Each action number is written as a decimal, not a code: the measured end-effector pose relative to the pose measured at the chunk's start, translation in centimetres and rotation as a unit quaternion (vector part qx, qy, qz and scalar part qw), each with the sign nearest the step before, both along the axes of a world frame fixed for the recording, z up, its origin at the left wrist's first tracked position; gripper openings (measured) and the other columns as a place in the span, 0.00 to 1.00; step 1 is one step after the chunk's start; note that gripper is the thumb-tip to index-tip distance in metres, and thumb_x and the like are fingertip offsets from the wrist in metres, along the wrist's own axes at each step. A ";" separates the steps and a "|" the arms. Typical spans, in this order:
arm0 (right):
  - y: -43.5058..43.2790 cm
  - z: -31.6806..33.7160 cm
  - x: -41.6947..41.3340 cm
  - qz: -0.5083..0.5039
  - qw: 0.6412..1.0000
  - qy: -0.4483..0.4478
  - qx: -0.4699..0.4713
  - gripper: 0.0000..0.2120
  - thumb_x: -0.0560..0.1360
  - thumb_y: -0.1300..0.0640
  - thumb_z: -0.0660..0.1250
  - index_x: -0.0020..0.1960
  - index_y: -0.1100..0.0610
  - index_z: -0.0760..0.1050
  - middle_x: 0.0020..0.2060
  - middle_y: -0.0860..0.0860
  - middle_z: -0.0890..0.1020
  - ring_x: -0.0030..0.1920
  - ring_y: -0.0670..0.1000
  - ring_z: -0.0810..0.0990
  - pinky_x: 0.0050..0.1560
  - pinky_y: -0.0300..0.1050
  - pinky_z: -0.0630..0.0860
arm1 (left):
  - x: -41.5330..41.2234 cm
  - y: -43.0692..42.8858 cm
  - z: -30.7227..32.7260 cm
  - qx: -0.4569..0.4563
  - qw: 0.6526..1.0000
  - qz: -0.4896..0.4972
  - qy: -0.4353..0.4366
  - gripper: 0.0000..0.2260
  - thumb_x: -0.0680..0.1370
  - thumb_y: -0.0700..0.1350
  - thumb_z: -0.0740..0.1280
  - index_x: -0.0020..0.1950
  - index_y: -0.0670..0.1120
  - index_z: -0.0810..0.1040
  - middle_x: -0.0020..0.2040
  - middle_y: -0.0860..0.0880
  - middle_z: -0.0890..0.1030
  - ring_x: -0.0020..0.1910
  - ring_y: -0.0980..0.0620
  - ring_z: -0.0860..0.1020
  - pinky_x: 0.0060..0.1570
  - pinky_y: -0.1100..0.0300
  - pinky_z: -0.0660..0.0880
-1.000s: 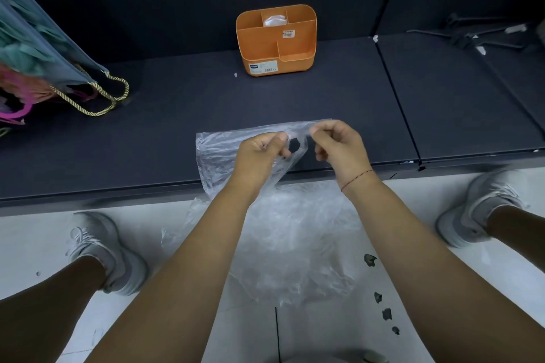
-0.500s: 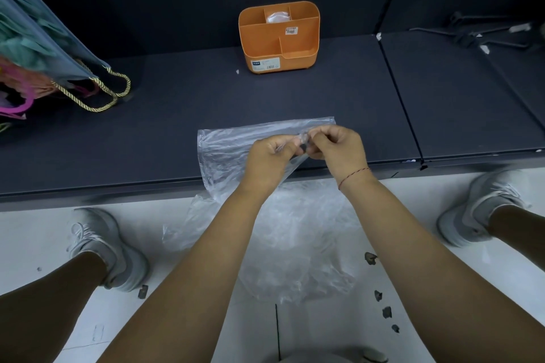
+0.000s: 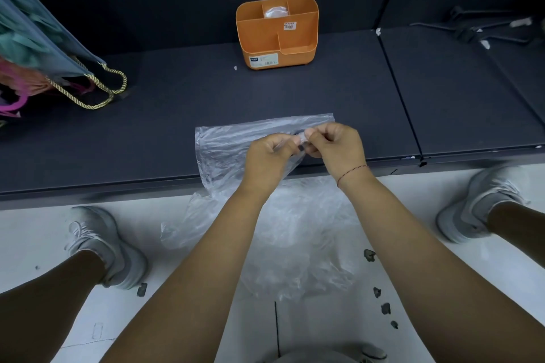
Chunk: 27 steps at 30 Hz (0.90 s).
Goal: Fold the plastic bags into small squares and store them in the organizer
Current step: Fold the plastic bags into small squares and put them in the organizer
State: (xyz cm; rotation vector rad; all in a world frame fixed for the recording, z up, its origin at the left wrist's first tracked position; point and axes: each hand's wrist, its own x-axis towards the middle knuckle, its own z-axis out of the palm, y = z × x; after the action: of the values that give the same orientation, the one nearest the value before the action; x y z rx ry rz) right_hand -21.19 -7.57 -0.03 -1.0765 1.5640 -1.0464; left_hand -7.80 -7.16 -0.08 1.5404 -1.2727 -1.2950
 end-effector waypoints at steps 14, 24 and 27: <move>-0.3 0.3 -0.7 -0.075 0.987 -0.095 0.102 0.19 0.82 0.50 0.60 0.34 0.55 0.65 0.24 0.46 0.68 0.23 0.46 0.64 0.30 0.38 0.67 | 1.0 0.4 -0.7 -0.045 0.998 0.041 -0.015 0.13 0.79 0.49 0.69 0.37 0.44 0.82 0.27 0.48 0.73 0.30 0.55 0.69 0.34 0.61 0.71; -0.3 1.0 -1.6 -0.074 0.972 -0.126 0.182 0.22 0.78 0.39 0.61 0.42 0.58 0.75 0.34 0.52 0.79 0.32 0.49 0.76 0.34 0.42 0.77 | 1.0 0.2 -0.7 -0.085 0.995 0.042 -0.041 0.15 0.80 0.48 0.68 0.42 0.37 0.81 0.27 0.51 0.67 0.28 0.56 0.64 0.32 0.65 0.67; 0.2 0.7 -1.8 -0.030 0.984 -0.097 0.144 0.14 0.76 0.48 0.69 0.39 0.58 0.78 0.33 0.51 0.80 0.32 0.48 0.75 0.32 0.38 0.74 | 1.0 0.2 -0.7 -0.074 0.996 0.035 -0.031 0.14 0.80 0.49 0.67 0.41 0.40 0.81 0.27 0.51 0.70 0.27 0.56 0.66 0.32 0.65 0.68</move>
State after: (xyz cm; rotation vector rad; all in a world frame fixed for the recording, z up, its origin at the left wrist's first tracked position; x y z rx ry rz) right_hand -23.03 -7.42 0.67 -0.7135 1.5399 -0.9013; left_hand -6.76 -7.00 -0.79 1.5166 -1.3115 -1.0907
